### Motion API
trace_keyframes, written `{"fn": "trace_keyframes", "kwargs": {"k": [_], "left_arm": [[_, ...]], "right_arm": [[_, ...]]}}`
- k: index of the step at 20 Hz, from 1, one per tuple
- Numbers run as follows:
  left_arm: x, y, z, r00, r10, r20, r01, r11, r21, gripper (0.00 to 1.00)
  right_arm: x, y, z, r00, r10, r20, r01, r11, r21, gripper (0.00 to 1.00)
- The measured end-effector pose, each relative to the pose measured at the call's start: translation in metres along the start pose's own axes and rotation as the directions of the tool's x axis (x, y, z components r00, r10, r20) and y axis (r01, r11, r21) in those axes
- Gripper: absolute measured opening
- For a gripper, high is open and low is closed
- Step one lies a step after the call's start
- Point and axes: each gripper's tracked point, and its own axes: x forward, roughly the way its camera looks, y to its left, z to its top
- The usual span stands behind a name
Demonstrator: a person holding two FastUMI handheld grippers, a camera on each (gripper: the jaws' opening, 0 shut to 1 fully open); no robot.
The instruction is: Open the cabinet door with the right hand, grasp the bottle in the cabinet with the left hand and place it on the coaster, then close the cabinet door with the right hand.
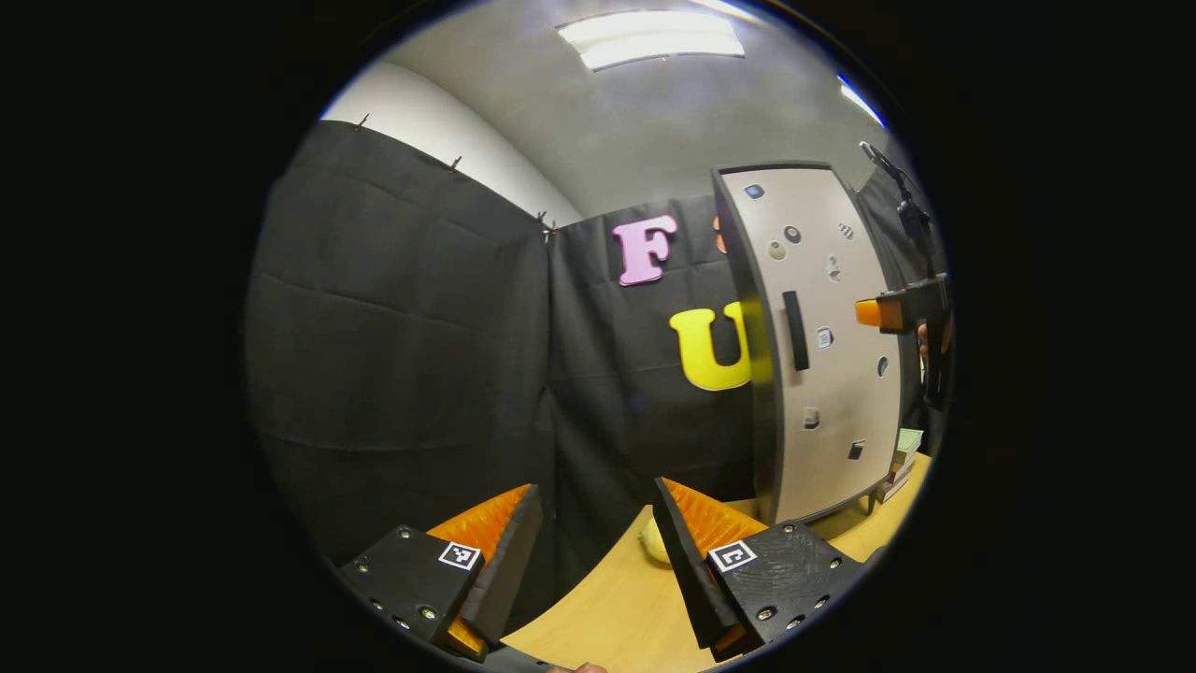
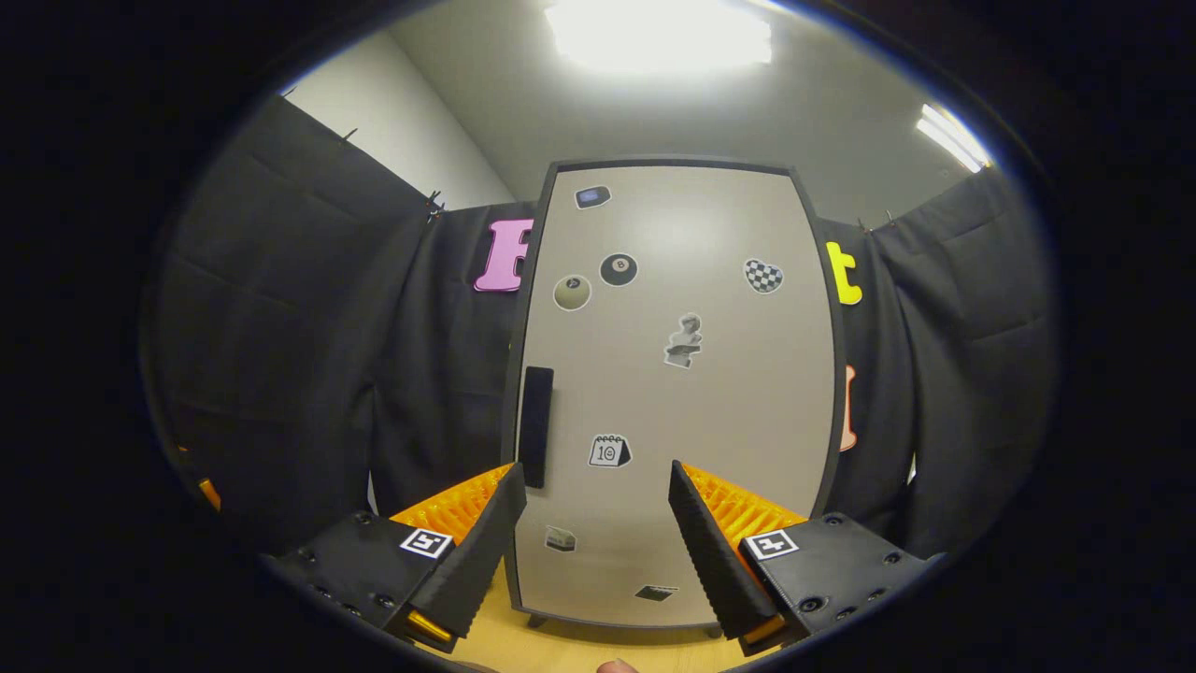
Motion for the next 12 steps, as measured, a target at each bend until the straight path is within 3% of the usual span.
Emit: {"fn": "trace_keyframes", "kwargs": {"k": [12], "left_arm": [[-0.012,0.086,-0.026,0.989,0.141,-0.039,-0.141,0.990,0.011,0.70]], "right_arm": [[0.095,0.048,0.008,0.998,-0.001,-0.070,0.004,0.999,0.051,0.98]]}}
